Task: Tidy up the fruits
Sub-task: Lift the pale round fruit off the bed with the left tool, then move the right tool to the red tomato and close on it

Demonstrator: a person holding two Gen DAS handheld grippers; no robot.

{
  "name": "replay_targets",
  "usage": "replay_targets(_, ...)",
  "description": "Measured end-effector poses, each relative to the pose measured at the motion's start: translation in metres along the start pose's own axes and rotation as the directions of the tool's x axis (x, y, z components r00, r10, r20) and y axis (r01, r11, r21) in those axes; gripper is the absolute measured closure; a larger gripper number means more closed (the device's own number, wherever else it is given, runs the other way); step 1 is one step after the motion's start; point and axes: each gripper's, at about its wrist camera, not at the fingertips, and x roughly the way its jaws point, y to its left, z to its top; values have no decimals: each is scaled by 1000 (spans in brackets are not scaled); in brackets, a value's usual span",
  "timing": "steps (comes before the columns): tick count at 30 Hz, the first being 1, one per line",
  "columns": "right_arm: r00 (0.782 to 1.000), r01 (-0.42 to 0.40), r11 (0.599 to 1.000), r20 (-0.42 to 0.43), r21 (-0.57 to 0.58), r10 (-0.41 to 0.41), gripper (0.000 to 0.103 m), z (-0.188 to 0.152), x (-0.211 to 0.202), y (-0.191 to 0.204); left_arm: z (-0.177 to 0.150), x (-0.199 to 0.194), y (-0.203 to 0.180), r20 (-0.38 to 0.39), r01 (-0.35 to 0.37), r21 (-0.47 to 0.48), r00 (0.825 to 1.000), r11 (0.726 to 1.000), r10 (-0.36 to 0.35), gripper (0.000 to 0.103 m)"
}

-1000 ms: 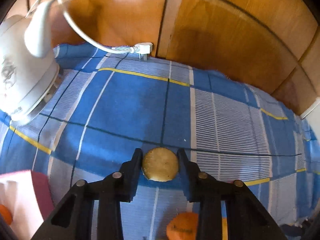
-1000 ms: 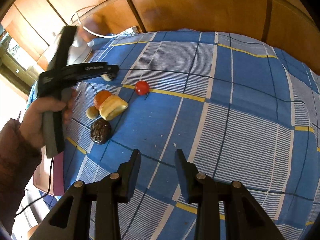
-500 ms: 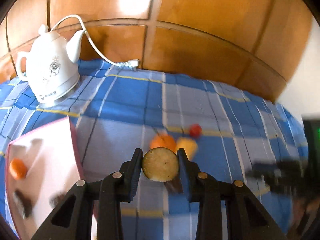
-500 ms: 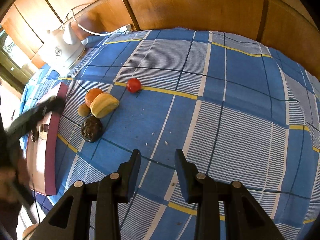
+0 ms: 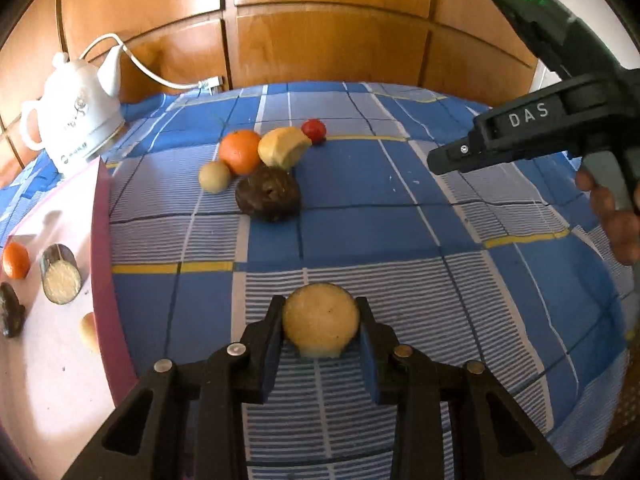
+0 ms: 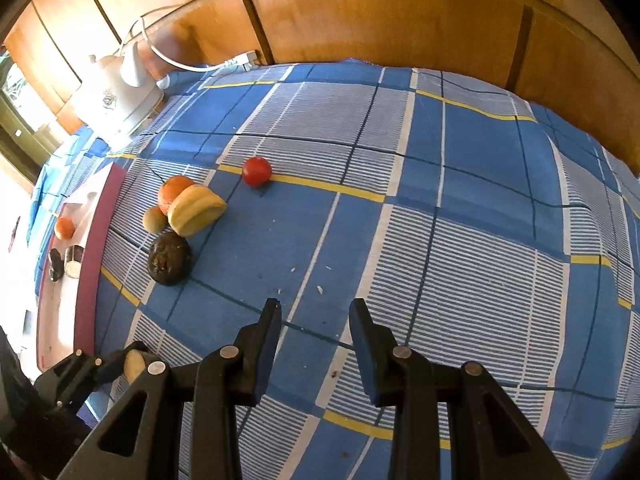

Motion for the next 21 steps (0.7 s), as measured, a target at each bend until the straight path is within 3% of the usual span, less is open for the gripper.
replay_targets(7,997,-74,997,27,9,74,68,1,-5,9,-2,0,3,6,15,-23,1000,1000,-15,70)
replay_targets(21,998,-67,996,18,51,66,68,43,24,28,-7,-3,6,29,32,-19,999,999,-31,69)
